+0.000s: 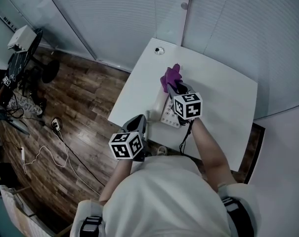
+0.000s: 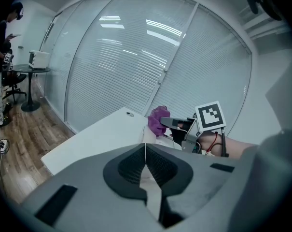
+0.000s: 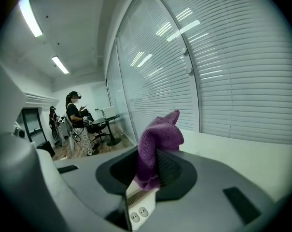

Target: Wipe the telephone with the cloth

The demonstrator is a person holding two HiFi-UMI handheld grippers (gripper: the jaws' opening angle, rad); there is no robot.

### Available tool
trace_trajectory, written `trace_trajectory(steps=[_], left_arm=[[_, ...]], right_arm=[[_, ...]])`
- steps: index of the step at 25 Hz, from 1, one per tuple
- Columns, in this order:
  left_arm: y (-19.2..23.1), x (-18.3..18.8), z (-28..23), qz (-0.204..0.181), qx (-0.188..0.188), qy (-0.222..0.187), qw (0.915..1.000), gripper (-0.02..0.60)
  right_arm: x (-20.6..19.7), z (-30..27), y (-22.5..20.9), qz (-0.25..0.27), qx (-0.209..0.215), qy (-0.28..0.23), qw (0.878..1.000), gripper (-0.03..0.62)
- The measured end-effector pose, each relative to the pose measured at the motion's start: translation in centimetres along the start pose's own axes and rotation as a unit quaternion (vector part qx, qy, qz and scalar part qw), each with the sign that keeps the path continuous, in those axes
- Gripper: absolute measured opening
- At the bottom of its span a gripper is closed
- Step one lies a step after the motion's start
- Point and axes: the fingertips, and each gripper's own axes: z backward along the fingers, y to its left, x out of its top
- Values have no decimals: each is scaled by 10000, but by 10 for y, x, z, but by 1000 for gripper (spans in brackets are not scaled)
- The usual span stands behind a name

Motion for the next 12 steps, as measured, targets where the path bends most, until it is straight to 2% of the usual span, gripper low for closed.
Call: trace_trajectory(steps=[12], left_arm=[[9, 12, -9, -266, -265, 140, 9992, 23]], right_arm=[[-14, -18, -12, -126, -408, 206, 9989, 100]])
